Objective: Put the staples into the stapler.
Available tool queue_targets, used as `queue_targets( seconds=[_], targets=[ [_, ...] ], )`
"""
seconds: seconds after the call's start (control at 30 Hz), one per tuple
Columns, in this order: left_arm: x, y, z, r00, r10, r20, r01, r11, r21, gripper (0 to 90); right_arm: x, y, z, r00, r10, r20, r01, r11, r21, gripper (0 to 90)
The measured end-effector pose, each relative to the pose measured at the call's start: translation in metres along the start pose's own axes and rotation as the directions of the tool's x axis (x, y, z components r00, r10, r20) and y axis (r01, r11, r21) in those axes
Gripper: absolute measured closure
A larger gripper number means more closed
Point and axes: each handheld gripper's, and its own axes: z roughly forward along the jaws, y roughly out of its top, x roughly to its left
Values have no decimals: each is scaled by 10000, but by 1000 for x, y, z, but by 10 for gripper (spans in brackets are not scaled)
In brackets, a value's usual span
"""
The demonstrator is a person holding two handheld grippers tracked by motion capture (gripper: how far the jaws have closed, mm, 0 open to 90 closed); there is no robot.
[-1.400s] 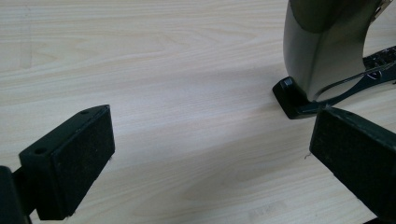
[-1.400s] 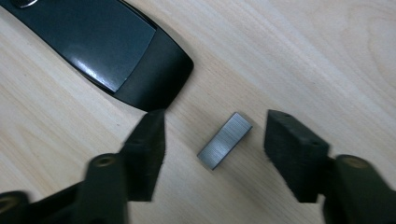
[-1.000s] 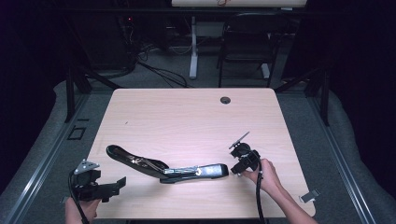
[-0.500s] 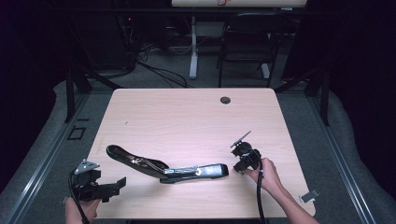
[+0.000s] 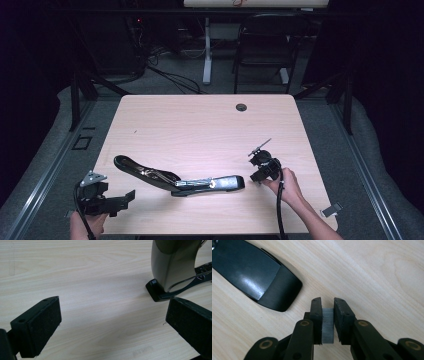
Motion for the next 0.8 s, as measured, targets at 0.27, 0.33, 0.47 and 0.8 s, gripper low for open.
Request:
queue_targets(
  seconds=[0.27, 0.33, 0.47, 0.8],
  targets=[
    [0, 0, 0, 10000, 6, 42, -7, 10000, 32, 1, 2, 1, -4, 9992, -386, -85, 383, 9986, -364, 781],
    [0, 0, 0, 10000, -38, 60, 38, 10000, -41, 1, 2, 2, -6, 9984, -544, -153, 538, 9978, -378, 781],
    [0, 0, 0, 9999, -59, 85, 60, 10000, -54, 1, 3, 3, -8, 9969, -771, -163, 760, 9952, -614, 781],
    [0, 0, 0, 9999, -57, 102, 58, 10000, -74, 1, 7, 8, -10, 9867, -1577, -392, 1527, 9824, -1078, 782]
  ],
)
